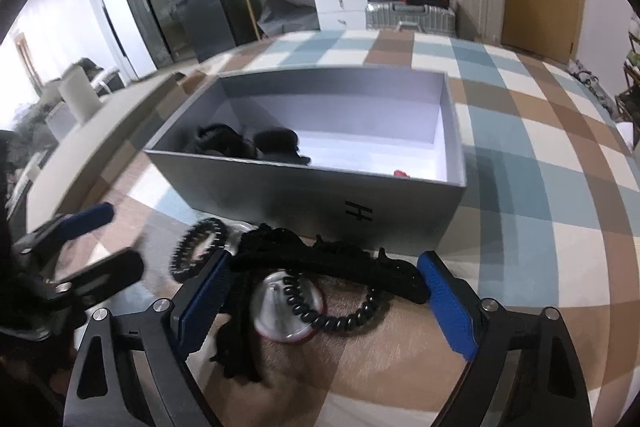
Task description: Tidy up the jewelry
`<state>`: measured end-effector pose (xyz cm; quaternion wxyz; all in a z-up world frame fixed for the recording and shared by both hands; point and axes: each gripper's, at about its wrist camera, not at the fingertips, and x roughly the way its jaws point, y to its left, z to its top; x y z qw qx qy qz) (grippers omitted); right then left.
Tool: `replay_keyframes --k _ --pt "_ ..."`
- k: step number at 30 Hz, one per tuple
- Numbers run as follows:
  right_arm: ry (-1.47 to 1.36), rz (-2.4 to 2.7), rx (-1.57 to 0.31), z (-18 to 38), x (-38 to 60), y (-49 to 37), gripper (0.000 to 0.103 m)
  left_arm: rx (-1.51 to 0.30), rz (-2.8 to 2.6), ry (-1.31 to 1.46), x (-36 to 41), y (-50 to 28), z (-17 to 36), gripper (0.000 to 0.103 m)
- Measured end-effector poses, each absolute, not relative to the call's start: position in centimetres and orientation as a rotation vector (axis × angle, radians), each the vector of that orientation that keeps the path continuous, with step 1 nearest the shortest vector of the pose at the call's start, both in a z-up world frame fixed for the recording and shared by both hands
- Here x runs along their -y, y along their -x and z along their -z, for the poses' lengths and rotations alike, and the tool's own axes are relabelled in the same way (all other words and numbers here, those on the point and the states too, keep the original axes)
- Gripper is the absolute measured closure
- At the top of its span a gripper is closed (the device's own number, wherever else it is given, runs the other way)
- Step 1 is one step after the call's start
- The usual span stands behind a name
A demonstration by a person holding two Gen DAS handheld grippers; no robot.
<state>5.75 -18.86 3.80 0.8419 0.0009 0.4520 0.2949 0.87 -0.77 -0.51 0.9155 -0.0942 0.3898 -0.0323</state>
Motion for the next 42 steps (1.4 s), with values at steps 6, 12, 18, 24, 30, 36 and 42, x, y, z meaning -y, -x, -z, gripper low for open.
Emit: replay_keyframes --k 6,12,18,24,30,36,42 --pt "-0.083 -0.662 -0.889 -5.4 21.6 -4.1 0.01 -0.827 0.087 0.21 1.2 -1.0 0.9 0.002" --pt "-0.151 -0.671 -0.87 -6.1 23.3 -3.9 0.01 -0.84 0.154 0.156 3.1 -0.5 0.7 0.002" --pt "-0.169 -0.664 -0.867 -6.2 24.0 -3.8 0.01 -0.862 0.151 0.188 2.5 -0.8 1.2 0.002" --pt "-0.162 -0.669 -0.861 -6.2 24.1 -3.8 0.01 -0.838 0.145 0.209 2.3 -0.6 0.9 0.008" --pt "-0.165 -0.675 -0.869 -6.0 24.0 -3.8 0.01 -0.832 0.154 0.129 3.4 -0.5 1.0 0.026" --pt "-0.167 -0.678 -0.874 -6.0 24.0 -3.7 0.01 -0.858 0.158 0.024 4.5 -0.8 1.2 0.061" --pt "-0.165 -0.682 -0.875 -6.0 24.0 -3.7 0.01 -0.895 0.155 -0.036 5.1 -1.2 1.7 0.072"
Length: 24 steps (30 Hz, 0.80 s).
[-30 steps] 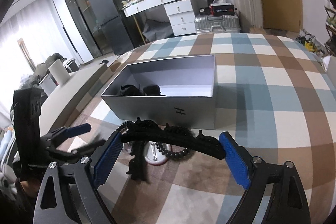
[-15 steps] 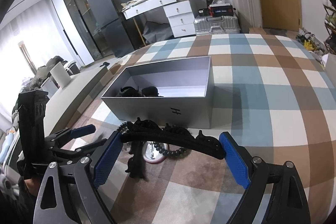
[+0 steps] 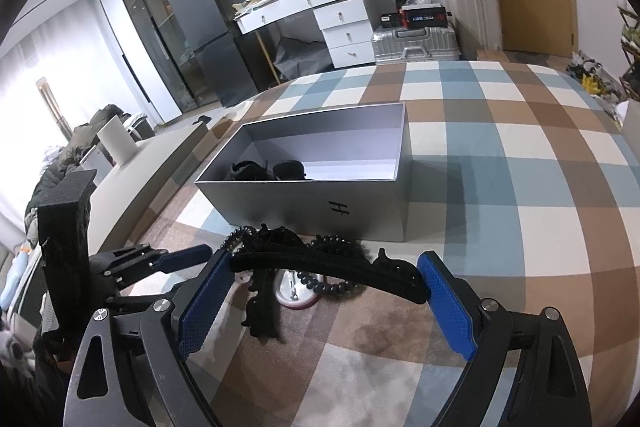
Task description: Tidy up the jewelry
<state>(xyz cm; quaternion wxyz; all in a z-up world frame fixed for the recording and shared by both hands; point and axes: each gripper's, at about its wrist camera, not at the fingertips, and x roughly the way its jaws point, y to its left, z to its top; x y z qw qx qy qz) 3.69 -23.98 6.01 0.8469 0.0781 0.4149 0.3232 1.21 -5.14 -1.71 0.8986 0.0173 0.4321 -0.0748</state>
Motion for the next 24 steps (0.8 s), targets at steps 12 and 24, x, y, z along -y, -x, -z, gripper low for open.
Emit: replay_keyframes --k 12,24 --pt "-0.173 -0.686 -0.875 -6.2 24.2 -3.7 0.01 -0.888 0.119 -0.113 6.0 -1.1 1.8 0.072" --pt "-0.18 -0.693 -0.875 -6.3 24.2 -3.6 0.01 -0.857 0.116 -0.138 6.3 -1.1 1.6 0.081"
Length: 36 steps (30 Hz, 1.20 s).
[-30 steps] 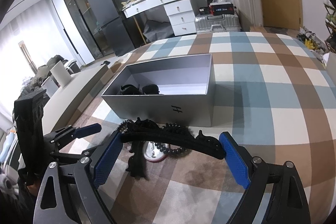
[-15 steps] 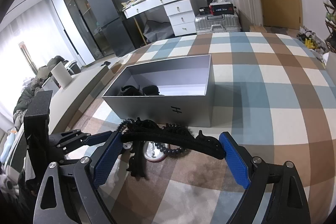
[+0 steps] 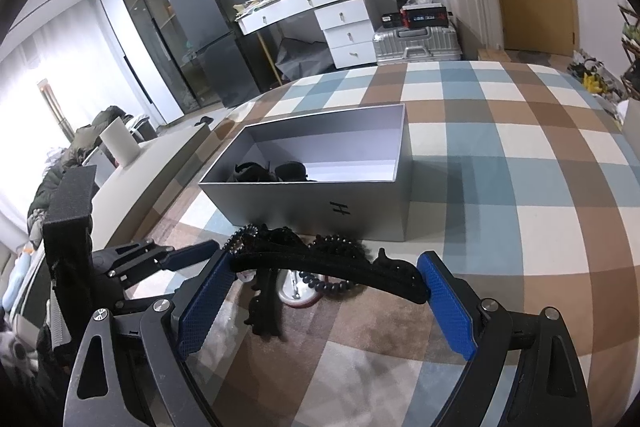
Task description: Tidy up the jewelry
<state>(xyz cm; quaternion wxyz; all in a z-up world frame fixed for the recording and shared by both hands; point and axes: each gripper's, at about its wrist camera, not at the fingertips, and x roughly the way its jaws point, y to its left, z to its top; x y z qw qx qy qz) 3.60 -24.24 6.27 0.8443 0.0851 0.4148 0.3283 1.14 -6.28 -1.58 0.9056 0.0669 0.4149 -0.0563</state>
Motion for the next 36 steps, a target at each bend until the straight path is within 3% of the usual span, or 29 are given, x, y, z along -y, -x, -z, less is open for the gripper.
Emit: replay_keyframes --k 6,26,36 --pt "-0.183 -0.693 -0.878 -6.2 24.3 -3.7 0.01 -0.831 0.137 -0.135 6.4 -0.7 1.2 0.096" --pt "-0.185 -0.703 -0.878 -6.4 24.2 -3.4 0.01 -0.743 0.215 0.044 4.1 0.0 -1.3 0.103" --pt "-0.184 -0.706 -0.871 -6.6 24.2 -3.3 0.01 -0.795 0.185 0.044 3.4 -0.6 -0.3 0.1"
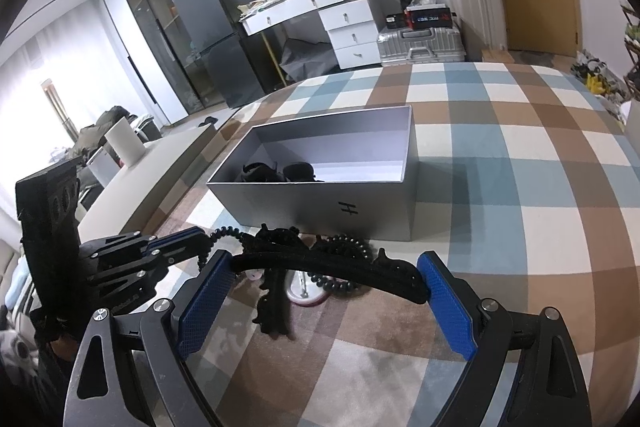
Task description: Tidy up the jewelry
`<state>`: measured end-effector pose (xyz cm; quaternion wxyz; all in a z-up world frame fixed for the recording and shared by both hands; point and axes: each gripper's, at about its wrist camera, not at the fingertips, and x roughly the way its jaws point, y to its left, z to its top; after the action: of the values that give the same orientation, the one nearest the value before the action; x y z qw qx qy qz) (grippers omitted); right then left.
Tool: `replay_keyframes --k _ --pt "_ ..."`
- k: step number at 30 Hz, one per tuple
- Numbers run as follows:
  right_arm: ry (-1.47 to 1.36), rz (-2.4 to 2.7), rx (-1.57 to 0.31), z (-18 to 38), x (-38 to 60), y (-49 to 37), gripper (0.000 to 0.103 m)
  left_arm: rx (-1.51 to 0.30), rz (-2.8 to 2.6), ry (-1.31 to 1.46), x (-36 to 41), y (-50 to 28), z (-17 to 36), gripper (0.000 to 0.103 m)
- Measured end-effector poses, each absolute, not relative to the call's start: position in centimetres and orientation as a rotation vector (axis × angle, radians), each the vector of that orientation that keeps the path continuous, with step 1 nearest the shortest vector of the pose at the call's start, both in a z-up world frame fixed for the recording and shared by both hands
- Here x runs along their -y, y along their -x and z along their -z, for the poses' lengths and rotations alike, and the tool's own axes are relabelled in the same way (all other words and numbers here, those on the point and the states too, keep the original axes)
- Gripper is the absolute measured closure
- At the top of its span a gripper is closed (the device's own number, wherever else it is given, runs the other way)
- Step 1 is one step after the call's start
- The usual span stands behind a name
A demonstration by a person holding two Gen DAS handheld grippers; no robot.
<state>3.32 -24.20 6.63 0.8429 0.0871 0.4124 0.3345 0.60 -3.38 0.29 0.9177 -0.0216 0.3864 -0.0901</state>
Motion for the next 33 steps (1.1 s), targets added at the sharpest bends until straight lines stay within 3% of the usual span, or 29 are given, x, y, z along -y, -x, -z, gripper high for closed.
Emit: replay_keyframes --k 3,14,17,33 --pt "-0.186 -0.708 -0.875 -6.5 24.2 -3.4 0.01 -0.829 0.164 0.035 3.2 -1.0 0.4 0.084" --pt "-0.189 -0.703 -0.88 -6.4 24.3 -3.5 0.01 -0.904 0.092 -0.001 3.1 -1.1 2.0 0.084" --pt "-0.193 -0.703 -0.885 -6.2 24.3 -3.6 0.01 -0.903 0.094 -0.016 3.3 -0.9 1.9 0.098" --pt "-0.2 -0.707 -0.854 -6.9 24.4 -3.2 0.01 -0.756 0.108 0.067 2.3 -0.3 -1.4 0.099"
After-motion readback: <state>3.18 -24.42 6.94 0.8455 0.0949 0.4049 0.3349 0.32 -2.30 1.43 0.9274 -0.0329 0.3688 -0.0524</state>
